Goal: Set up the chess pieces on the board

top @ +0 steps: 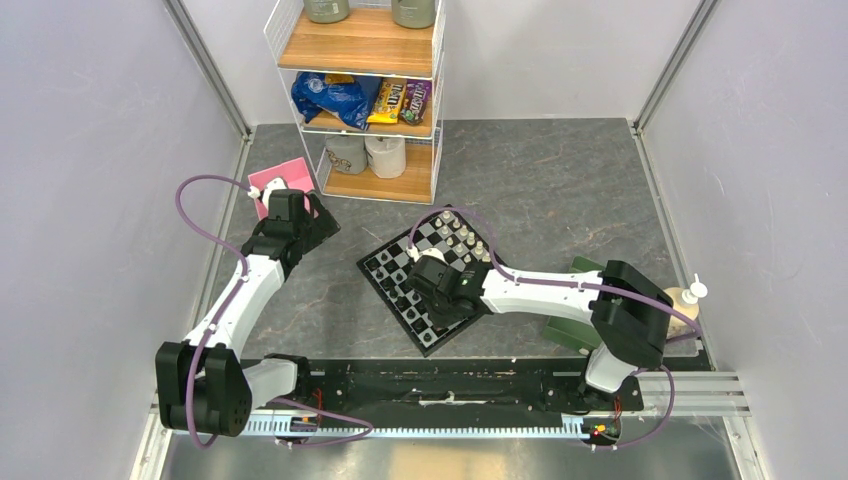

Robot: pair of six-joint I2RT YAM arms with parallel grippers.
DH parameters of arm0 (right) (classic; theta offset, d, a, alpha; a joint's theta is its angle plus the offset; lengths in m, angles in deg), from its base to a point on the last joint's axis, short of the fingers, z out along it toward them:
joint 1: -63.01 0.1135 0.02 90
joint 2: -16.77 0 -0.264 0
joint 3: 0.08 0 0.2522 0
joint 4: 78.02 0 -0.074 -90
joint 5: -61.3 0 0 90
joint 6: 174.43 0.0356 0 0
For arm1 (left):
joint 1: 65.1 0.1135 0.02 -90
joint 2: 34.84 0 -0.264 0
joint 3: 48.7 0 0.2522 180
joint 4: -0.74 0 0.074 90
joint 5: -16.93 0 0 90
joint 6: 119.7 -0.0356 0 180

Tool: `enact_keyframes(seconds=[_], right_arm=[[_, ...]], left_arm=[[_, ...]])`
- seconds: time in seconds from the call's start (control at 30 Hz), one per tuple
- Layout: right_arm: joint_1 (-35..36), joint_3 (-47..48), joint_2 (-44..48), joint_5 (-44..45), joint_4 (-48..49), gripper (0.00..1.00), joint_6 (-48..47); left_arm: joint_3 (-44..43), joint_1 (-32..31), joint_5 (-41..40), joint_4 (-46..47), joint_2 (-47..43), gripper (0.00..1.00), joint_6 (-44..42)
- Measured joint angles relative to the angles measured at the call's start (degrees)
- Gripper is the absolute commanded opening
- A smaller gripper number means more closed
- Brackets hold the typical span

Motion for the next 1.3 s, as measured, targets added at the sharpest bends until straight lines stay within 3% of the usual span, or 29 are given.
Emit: enact_keyframes(seconds=[0.6, 1.03, 1.3], right_arm=[[0.1, -0.5, -1.7, 0.0, 0.6, 0.14, 0.2], [0.1, -0.5, -1.7, 0.0, 0.6, 0.42, -0.1], [0.1, -0.5, -1.7, 0.2, 0.6, 0.52, -0.6]], left_arm=[[0.0, 0.0, 0.0, 1.0, 0.1, 1.0, 0.0], [0.0, 0.0, 0.0, 1.2, 0.3, 1.0, 0.0], [0.0, 0.0, 0.0, 1.2, 0.3, 1.0, 0.0]])
